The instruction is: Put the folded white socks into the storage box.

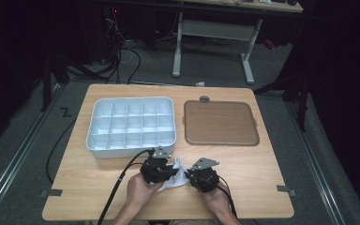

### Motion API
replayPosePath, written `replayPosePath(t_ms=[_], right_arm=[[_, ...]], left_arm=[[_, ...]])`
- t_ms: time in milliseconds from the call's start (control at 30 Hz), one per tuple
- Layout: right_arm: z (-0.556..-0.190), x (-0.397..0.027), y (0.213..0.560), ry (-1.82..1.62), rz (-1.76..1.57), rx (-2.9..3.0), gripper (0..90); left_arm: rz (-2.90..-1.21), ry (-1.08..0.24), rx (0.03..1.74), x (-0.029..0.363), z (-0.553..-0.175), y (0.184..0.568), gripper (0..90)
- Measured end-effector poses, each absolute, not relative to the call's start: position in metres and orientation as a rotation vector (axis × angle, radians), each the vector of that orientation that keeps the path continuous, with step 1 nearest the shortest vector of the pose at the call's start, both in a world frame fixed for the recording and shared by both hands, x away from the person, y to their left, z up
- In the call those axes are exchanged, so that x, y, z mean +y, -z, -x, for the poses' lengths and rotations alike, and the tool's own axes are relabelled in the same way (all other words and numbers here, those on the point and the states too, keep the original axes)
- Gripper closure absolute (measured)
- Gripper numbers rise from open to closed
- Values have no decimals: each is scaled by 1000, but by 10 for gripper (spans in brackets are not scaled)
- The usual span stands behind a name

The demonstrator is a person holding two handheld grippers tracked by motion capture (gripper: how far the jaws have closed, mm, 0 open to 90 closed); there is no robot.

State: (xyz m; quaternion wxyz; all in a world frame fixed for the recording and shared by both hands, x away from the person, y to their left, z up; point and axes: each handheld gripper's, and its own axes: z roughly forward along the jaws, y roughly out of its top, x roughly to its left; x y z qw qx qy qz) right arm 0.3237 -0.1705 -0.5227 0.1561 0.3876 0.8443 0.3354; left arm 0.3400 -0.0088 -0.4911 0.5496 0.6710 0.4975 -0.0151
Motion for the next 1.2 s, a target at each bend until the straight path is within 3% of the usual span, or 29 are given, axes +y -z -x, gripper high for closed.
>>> replayPosePath(t_ms=[1033, 1200], right_arm=[[-324, -171, 522, -959, -1104, 2423, 795], [-324, -172, 520, -968, -1111, 2415, 782]], left_arm=[[-1668, 22, 1179, -24, -340, 513, 783], [-1640, 42, 1188, -22, -340, 510, 700]])
